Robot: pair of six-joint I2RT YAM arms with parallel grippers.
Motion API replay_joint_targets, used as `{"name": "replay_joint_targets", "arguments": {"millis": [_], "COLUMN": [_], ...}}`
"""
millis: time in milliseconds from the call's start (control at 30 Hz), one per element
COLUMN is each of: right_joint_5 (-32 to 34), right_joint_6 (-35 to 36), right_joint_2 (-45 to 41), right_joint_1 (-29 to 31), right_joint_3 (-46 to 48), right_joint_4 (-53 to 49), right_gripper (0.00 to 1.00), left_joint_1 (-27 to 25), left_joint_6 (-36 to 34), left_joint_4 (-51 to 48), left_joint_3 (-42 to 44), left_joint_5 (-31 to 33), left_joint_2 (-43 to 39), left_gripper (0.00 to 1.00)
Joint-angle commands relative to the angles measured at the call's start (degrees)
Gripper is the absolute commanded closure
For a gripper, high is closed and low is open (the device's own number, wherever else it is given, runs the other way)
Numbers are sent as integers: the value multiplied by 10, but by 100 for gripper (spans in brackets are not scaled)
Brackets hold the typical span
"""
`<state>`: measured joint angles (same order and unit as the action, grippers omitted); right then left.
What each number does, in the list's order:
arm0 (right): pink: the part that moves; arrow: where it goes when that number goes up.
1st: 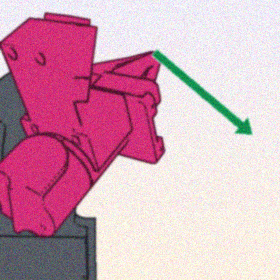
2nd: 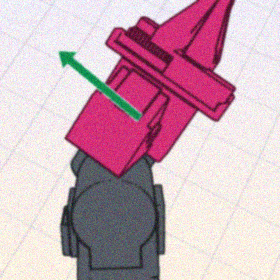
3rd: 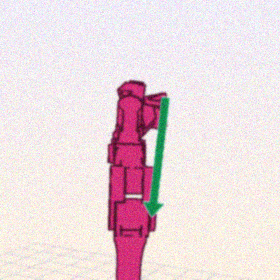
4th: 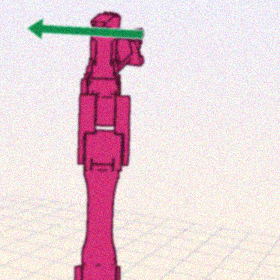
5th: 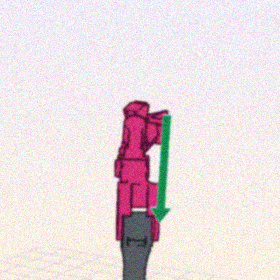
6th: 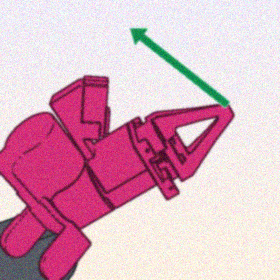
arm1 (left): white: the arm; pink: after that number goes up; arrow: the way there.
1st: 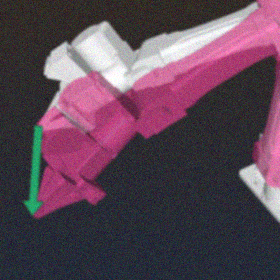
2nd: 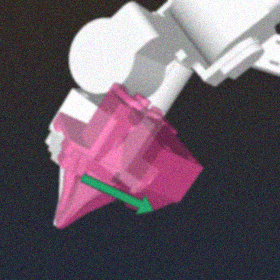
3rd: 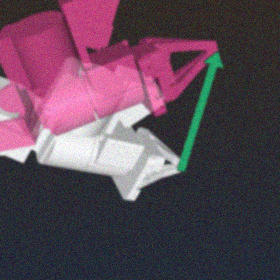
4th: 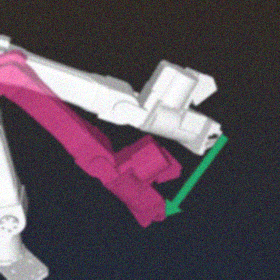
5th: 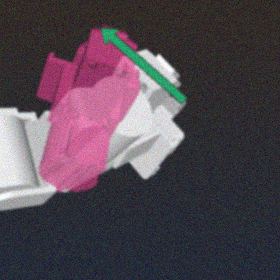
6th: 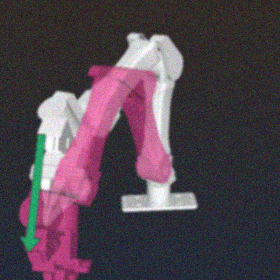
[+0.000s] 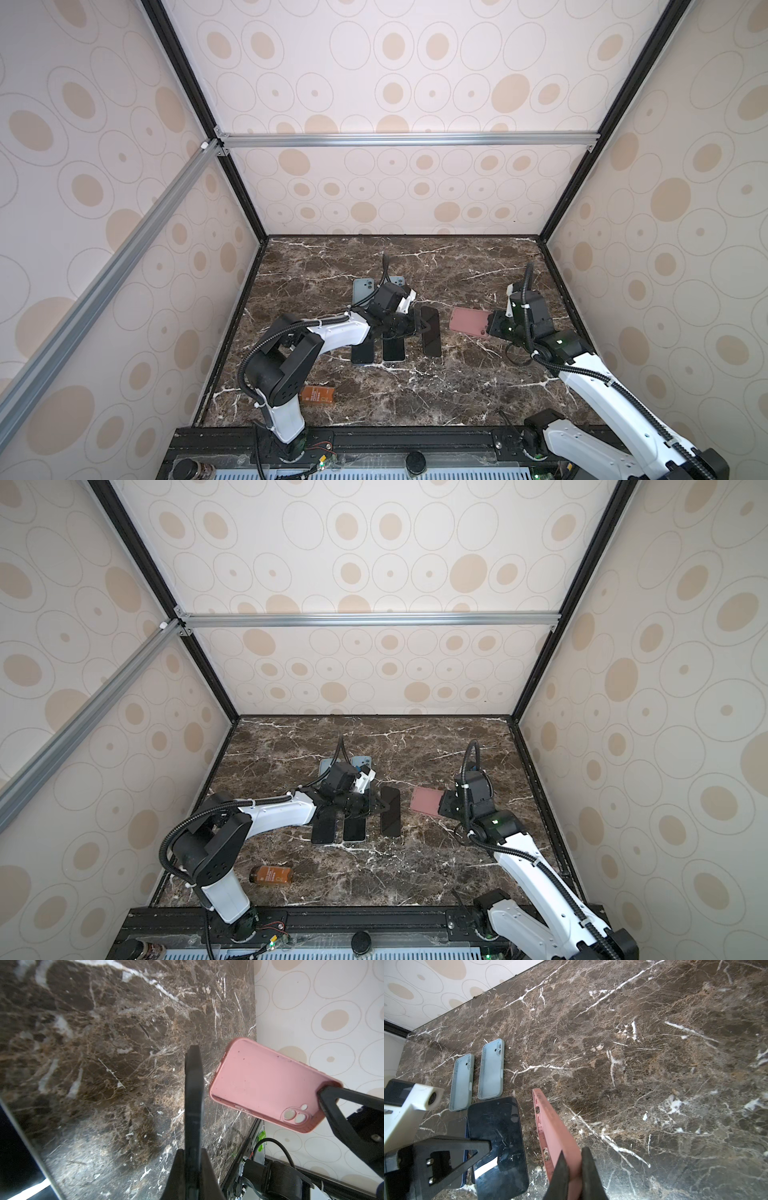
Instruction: Take the phone out of the phone case
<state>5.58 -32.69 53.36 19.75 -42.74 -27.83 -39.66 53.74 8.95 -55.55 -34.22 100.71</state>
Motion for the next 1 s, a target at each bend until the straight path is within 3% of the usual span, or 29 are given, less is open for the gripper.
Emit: {"name": "replay_joint_targets", "arguments": {"millis": [0, 967], "right_joint_5": [-10, -51], "right_joint_6": [20, 34], "right_joint_2": [7, 96], "right_joint_1": [-4, -5], "right_joint_3": [3, 10], "right_joint_4": [1, 70], "right_gripper": [100, 100], "left_joint_1": [9, 26], "left_joint_6": [27, 33], "left_joint_4": [34, 13], "left_joint_3": [-26, -69], "left_joint_5": [-13, -25], "left_joint_2": [10, 76], "left_gripper": [100, 100]}}
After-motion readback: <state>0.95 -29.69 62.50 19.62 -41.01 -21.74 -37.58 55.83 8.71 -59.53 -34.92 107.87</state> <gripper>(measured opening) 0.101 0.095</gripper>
